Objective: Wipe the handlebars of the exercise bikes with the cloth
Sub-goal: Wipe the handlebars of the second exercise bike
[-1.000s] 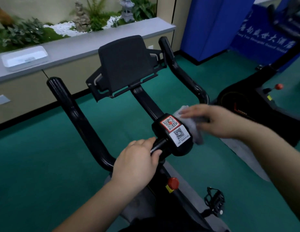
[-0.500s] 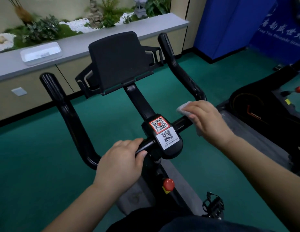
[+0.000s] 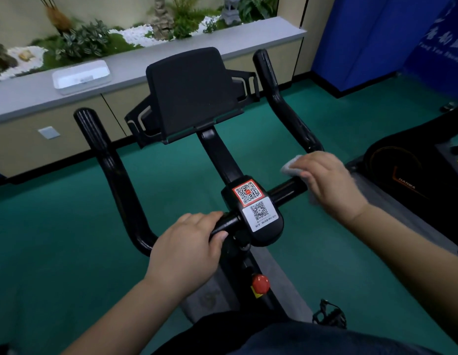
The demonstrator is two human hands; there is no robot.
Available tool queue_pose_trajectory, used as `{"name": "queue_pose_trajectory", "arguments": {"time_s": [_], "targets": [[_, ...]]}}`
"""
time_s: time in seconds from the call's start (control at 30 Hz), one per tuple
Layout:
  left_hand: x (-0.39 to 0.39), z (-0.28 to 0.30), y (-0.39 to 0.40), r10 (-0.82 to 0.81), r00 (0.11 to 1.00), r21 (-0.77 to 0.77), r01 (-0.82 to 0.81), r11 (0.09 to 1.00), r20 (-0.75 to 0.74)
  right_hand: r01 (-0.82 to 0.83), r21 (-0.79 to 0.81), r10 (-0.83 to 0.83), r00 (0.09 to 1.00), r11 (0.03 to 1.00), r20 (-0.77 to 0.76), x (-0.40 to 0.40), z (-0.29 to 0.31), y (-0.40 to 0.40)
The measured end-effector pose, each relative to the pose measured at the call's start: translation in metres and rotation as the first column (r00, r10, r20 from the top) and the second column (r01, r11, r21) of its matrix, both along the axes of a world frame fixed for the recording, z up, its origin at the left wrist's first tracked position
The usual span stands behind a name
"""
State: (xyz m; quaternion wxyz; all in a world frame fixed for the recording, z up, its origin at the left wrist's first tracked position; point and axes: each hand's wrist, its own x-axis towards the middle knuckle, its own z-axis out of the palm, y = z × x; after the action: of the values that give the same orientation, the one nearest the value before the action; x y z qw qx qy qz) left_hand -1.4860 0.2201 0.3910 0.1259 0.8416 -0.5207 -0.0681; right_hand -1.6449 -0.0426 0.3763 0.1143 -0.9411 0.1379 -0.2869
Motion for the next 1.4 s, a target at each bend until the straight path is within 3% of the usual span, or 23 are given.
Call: {"name": "queue_pose_trajectory", "arguments": {"time_s": [0.17, 0.33, 0.47, 0.6, 0.67, 0.73, 0.8, 0.9, 0.97, 1.23, 1.4], "targets": [[0.0, -0.001, 0.001, 0.0, 1.0, -0.004, 0.0, 1.0, 0.002, -0.028, 0.031, 0.028, 1.0, 0.999, -0.005, 0.017, -0.022, 0.051], [0.002, -0.001, -0.001, -0.015, 1.0, 0.0, 0.015, 1.0, 0.019, -0.129, -0.067, 0.12, 0.984, 0.989, -0.133, 0.007, -0.008, 0.015], [0.004, -0.001, 0.0, -0.025, 1.0, 0.0, 0.025, 1.0, 0.016, 0.045, -0.103, -0.059, 0.989, 0.994, -0.136, -0.002, 0.0, -0.011], [0.007, -0.001, 0.002, -0.041, 0.999, -0.006, 0.041, 0.999, 0.013, 0.123, 0.045, -0.122, 0.992, 0.991, -0.016, 0.008, 0.028, -0.007], [0.008, -0.001, 0.002, -0.042, 0.999, -0.013, 0.042, 0.999, 0.018, 0.291, 0.066, -0.297, 0.945, 0.954, 0.134, 0.011, 0.047, -0.007], [0.008, 0.0, 0.001, -0.042, 0.999, -0.014, 0.042, 0.999, 0.024, 0.44, 0.152, -0.463, 0.866, 0.885, 0.19, 0.01, 0.057, -0.014], [0.008, -0.001, 0.001, -0.043, 0.999, -0.014, 0.043, 0.999, 0.027, 0.5, 0.213, -0.528, 0.842, 0.839, 0.105, 0.011, 0.052, -0.02], [0.009, -0.002, 0.001, -0.047, 0.999, -0.003, 0.047, 0.999, 0.01, 0.589, 0.287, -0.526, 0.807, 0.756, -0.27, 0.016, 0.026, -0.014], [0.009, -0.002, 0.001, -0.046, 0.999, -0.004, 0.046, 0.999, 0.018, 0.646, 0.362, -0.494, 0.756, 0.673, -0.43, 0.013, 0.014, -0.005], [0.008, -0.003, -0.004, -0.051, 0.997, -0.017, 0.052, 0.998, 0.06, 0.693, 0.341, -0.547, 0.715, 0.635, -0.435, 0.04, 0.018, -0.017], [0.009, -0.004, -0.002, -0.053, 0.996, -0.01, 0.054, 0.998, 0.073, 0.614, 0.342, -0.452, 0.773, 0.712, -0.446, 0.073, 0.034, -0.044]]}}
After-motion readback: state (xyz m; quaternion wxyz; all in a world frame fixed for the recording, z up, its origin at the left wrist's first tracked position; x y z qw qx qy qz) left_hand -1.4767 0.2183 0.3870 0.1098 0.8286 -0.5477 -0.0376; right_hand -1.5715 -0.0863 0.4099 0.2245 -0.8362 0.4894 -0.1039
